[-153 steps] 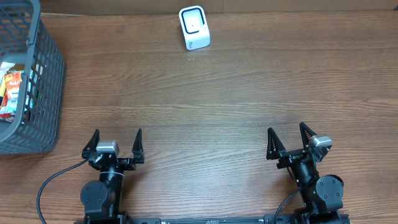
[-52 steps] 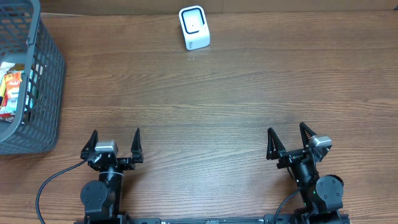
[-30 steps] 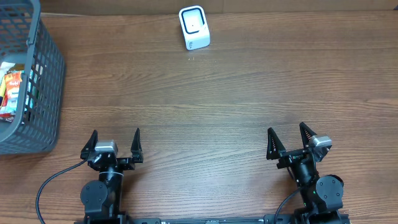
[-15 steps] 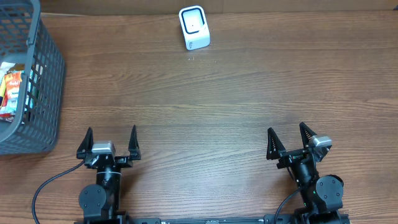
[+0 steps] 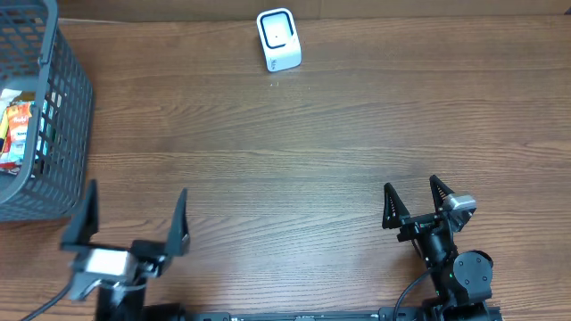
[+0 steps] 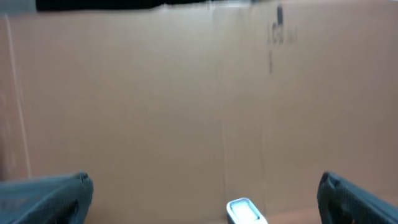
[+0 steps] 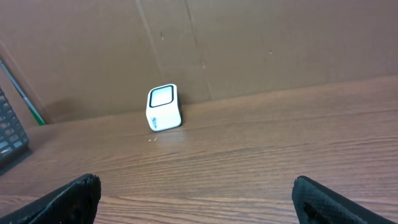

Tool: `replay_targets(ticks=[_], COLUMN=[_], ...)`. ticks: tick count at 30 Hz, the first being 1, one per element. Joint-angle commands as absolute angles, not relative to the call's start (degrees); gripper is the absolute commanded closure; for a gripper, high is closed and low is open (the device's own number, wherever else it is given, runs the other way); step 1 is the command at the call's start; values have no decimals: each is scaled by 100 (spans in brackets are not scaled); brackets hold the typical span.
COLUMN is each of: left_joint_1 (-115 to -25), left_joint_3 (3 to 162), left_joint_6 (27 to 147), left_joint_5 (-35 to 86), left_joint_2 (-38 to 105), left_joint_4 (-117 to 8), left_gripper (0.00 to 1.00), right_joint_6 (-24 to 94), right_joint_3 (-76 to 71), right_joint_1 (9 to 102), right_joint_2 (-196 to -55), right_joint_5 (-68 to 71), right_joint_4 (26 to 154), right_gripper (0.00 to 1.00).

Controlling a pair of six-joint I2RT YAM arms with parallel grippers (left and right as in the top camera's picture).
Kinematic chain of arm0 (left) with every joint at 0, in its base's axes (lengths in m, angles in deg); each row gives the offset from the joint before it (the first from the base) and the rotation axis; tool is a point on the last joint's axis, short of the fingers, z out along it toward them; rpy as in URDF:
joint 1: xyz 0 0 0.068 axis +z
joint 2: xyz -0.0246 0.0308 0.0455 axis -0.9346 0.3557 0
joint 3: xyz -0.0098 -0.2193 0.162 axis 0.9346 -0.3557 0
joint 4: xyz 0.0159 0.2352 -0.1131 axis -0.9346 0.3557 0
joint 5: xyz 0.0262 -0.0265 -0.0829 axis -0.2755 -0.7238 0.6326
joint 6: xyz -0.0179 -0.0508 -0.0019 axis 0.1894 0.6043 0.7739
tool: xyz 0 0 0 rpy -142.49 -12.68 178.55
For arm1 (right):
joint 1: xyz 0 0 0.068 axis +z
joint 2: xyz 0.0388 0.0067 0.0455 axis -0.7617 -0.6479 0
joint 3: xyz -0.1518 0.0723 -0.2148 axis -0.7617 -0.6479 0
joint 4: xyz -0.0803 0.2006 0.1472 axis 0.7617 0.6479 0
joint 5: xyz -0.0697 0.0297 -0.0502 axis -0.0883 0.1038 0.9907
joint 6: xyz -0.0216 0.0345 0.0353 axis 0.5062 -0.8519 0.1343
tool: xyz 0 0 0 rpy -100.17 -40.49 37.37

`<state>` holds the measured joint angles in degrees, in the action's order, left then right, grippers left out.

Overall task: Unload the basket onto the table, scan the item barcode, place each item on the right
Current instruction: 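Raise the left gripper and move it over the grey basket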

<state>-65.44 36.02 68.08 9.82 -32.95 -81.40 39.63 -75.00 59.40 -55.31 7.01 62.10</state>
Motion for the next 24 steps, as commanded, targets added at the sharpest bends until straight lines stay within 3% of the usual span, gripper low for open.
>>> replay_targets(ticks=[1, 15, 20, 24], left_joint_1=[-6581, -6581, -6581, -6579], left_joint_3=[5009, 12124, 12830, 12828], left_joint_6=[6698, 6360, 6395, 5702], left_joint_5=[971, 923, 916, 140], left_joint_2=[-2442, 3018, 4058, 4526], left_joint_4=[-7364, -998, -436, -569], left_gripper=[0, 0, 0, 0], right_joint_6=[3923, 3923, 3923, 3923], right_joint_3=[-7561, -7561, -7561, -7561], right_joint_1=[5918, 5918, 5918, 5918], right_joint_2=[-5463, -5463, -5463, -5463], right_joint_5=[734, 734, 734, 736], right_joint_4=[6195, 6195, 6195, 6195], right_gripper=[0, 0, 0, 0])
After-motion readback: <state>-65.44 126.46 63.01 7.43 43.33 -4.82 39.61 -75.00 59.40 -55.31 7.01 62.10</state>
